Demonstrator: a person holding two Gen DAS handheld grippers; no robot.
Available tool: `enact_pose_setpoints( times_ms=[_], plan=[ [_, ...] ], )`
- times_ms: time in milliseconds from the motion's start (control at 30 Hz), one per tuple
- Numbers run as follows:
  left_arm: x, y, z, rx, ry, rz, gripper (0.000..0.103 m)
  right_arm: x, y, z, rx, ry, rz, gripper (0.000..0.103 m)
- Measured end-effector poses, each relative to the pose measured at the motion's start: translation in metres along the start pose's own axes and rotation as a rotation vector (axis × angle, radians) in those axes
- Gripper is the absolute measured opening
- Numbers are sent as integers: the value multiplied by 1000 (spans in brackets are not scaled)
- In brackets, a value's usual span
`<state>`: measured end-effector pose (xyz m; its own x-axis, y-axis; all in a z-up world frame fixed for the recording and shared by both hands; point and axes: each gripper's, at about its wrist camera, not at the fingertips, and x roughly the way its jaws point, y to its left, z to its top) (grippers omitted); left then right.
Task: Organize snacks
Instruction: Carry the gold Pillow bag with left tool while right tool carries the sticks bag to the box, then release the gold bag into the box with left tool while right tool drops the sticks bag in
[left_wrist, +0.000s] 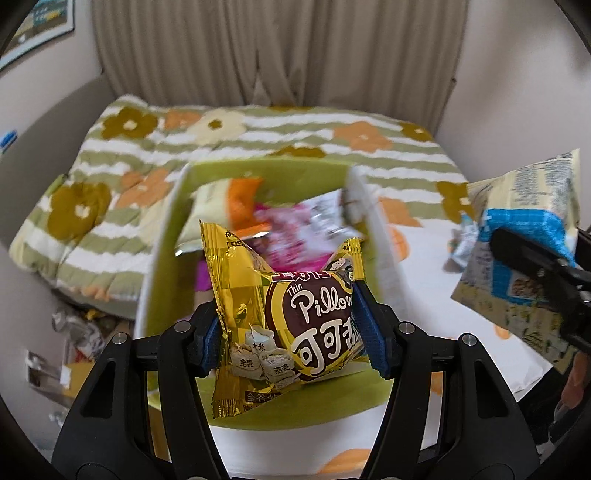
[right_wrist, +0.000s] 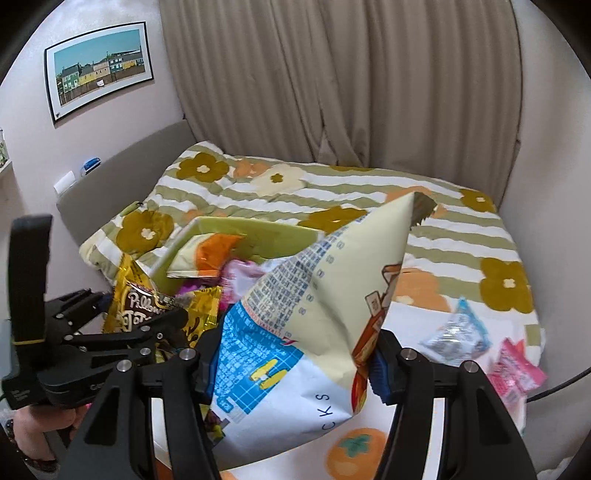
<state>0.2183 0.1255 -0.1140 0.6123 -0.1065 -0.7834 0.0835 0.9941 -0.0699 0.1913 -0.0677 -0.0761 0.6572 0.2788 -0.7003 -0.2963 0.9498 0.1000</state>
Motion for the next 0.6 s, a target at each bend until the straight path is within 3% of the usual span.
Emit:
enact_pose_setpoints(
  times_ms=[133, 167, 200, 233, 300, 600],
  plan=[
    [17, 27, -3, 12, 60, -26, 65, 15, 20, 2, 0, 24, 14, 56],
    [18, 30, -4, 19, 63, -37, 73, 20, 25, 2, 1, 33, 20, 56],
    [19, 31, -4, 28, 62, -47, 93, 23, 26, 2, 1, 41, 27, 56],
    [17, 32, -5, 36, 54, -49, 101, 26, 29, 2, -3, 48, 30, 56],
    [10, 35, -6, 40, 21, -45, 103, 29, 33, 3, -18, 59, 26, 56],
    [3, 55, -15, -64, 20, 17, 103, 52, 37, 10, -63, 109, 81, 56]
  ],
)
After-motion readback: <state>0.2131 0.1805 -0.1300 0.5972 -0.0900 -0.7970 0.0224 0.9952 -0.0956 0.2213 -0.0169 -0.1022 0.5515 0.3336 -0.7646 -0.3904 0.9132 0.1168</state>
